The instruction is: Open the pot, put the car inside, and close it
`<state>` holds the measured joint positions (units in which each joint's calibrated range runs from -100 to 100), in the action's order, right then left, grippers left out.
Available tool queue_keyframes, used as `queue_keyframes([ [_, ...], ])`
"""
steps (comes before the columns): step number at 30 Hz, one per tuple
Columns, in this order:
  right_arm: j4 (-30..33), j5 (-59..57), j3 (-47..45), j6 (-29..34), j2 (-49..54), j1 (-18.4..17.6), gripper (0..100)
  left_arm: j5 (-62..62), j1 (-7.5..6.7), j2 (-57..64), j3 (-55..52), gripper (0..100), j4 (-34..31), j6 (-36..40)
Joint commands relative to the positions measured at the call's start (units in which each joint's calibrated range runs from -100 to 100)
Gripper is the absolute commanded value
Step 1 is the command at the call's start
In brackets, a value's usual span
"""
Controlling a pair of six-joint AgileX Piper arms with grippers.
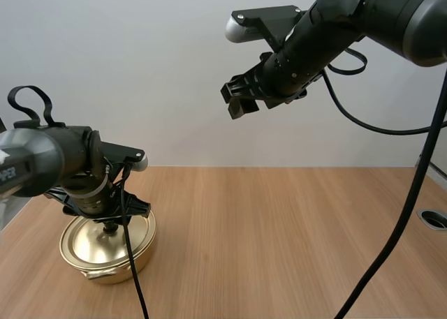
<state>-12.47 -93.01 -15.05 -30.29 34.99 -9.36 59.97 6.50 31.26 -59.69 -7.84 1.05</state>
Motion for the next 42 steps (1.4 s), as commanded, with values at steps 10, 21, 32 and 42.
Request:
queue_keyframes([
  [10,0.25,-0.1,-0.02,-0.09,0.03,0.02,100,-3.06,-0.04,0.75,0.88,91,-9.2,0.17],
  [21,0.22,-0.44,-0.02,-0.09,0.03,0.02,100,-7.11,-0.04,3.85,0.88,100,-11.69,3.06],
  [32,0.1,-0.68,-0.02,-0.09,0.03,0.02,100,-9.2,-0.04,8.53,1.12,100,-12.75,2.56],
  [42,0.33,0.12,-5.73,-0.19,0.03,0.02,33,-9.59,-0.36,17.01,1.12,2,-13.88,-0.07],
])
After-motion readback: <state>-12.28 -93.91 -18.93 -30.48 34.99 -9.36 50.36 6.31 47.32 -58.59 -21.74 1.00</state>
